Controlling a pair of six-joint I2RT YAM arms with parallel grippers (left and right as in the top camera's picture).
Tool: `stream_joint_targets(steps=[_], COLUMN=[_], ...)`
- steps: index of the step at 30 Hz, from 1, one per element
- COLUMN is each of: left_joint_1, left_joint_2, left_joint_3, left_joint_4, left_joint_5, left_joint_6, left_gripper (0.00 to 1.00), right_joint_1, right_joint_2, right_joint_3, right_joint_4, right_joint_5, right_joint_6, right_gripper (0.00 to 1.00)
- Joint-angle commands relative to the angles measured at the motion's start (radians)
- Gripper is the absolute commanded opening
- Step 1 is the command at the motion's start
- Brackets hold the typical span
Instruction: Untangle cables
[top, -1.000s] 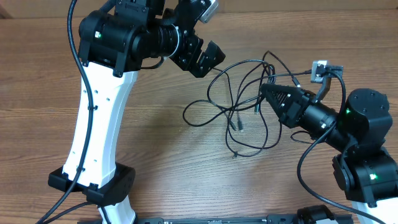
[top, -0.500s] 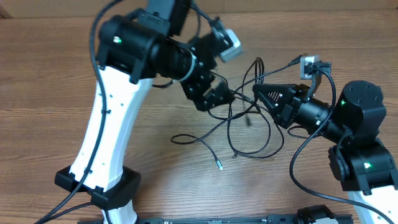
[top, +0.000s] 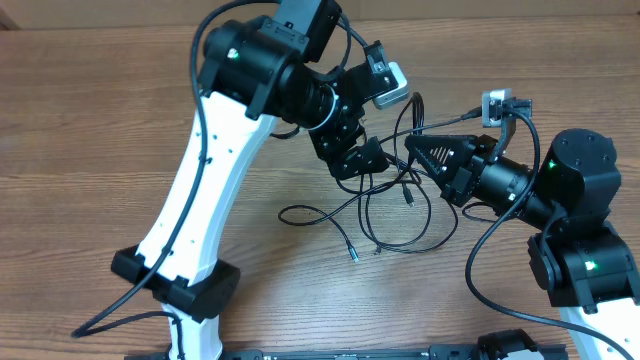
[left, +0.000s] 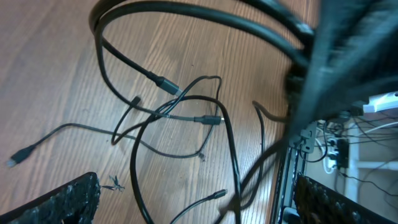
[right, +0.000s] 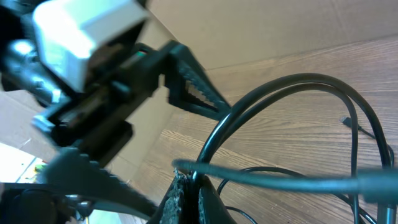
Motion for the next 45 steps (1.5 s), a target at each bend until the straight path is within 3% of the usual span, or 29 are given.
stream_joint_targets(steps=[1,9,12,16,21,30,35,39,43,45], left_joint_1=[-0.001,-0.007,0.003,0.012,0.034,0.155,0.181,0.166,0.140,0.129], left_joint_2=[0.039,0.082,0.083,0.083,0.083,0.083,0.083,0.082,0.082,0.082], left_joint_3=[-0.007,-0.007,-0.007,-0.007,-0.007,-0.007,-0.007,-0.006,-0.007,-0.007], left_joint_4=[0.005,0.093,0.165,0.230,0.251,0.214,0.160,0.096,-0.014,-0.014], left_joint_5=[0.048,-0.066,-0.158,-0.412,-0.597,-0.600,-0.426,-0.264,-0.048,-0.019], left_joint_6=[0.037,0.013,-0.142,-0.385,-0.500,-0.579,-0.444,-0.200,0.136,0.138], left_gripper=[1.00,1.00,1.00,1.00,1.00,1.00,1.00,1.00,0.99,0.99], right_joint_1=[-0.004,-0.003,-0.003,-0.003,-0.003,-0.003,-0.003,-0.004,-0.004,-0.004], right_joint_2=[-0.006,-0.006,-0.006,-0.006,-0.006,-0.006,-0.006,-0.006,-0.006,-0.006], right_joint_3=[0.021,0.021,0.021,0.021,0.021,0.021,0.021,0.021,0.021,0.021], right_joint_4=[0.014,0.009,-0.003,-0.015,-0.021,-0.020,0.002,0.061,0.146,0.185], right_joint_5=[-0.006,-0.007,-0.007,-0.007,-0.017,-0.018,-0.018,-0.017,0.010,0.039], right_joint_6=[0.015,0.016,0.016,0.016,0.016,0.019,0.022,0.045,0.046,0.046], right_gripper=[0.04,0.04,0.04,0.04,0.04,0.04,0.04,0.04,0.04,0.04])
